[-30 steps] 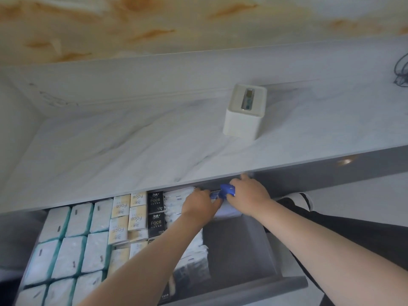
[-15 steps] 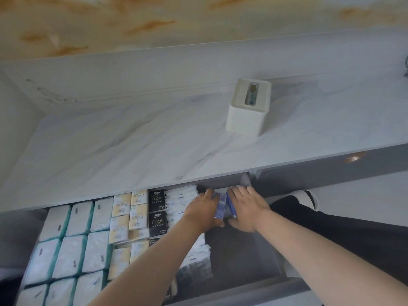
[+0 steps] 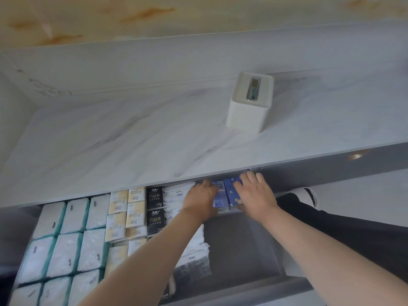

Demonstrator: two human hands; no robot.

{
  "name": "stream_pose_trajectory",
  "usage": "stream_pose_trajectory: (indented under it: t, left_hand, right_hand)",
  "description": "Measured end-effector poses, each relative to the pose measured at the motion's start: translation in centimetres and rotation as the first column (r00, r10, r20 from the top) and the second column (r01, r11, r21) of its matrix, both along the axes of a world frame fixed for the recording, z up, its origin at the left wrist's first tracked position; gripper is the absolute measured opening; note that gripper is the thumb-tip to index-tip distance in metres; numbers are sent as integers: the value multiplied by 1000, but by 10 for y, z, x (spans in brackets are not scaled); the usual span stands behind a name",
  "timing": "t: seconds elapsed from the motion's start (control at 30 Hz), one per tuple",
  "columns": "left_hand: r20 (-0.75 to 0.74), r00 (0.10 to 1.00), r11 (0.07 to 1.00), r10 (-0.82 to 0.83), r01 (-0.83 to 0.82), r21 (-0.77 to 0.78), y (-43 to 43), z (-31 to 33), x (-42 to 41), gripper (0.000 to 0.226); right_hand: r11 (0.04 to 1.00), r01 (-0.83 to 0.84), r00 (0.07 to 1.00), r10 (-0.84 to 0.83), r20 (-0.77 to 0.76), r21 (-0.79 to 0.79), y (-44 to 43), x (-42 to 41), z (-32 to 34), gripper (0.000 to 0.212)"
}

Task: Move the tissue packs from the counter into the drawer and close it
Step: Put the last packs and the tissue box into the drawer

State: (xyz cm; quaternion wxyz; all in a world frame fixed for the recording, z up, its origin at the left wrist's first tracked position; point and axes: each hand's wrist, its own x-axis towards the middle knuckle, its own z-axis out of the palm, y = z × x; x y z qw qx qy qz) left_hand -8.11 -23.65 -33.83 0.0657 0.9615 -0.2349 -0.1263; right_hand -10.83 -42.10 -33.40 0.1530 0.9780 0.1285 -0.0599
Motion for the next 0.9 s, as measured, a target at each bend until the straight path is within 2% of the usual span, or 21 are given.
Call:
stream_pose_trajectory:
  t: [0.1,0.2,0.33,0.4,0.47,0.53,0.6,0.7,0.8,0.9]
  left_hand:
    - [63,997,997,-37,33,70,4,-3,-1,44]
    - [50,997,994,-63,59,88,3,-1,-4,47]
    - [-27,997,994,-70,72,85,7,25,-1,53]
    - [-94,994,998,-52,53,17,10,42,2,47]
    - [-187,982,994,-16,-4,-106,11,62,5,38]
    - [-210,978,970,15,-66,-235,8,84,12,26]
    - [-174,983,934,59,-116,-339,0,107,22,22]
    - [-82,989,884,125,-149,-444,-16,132,42,25]
    - [-33,987,864,158,-155,-479,-31,146,65,32]
    - [0,983,857,185,-161,-490,-43,149,92,39]
  right_hand:
    - [1000,5,1000,-5,11,18,-1,-3,1,59]
    - [999,-14,999,16,-33,51,-3,-2,8,57]
    - [991,42,971,-10,-237,131,-8,6,36,50]
    - [963,108,953,-30,-301,245,-10,12,59,38]
    - [912,168,960,-65,-272,374,-13,19,87,30]
    - [856,197,975,-117,-191,478,-17,29,115,26]
    - [819,187,982,-150,-113,543,-23,40,139,24]
    - [827,140,987,-162,-7,545,-34,59,157,24]
    - [799,165,969,-242,58,579,-45,79,156,31]
    - [749,229,934,-349,77,622,-51,100,152,52]
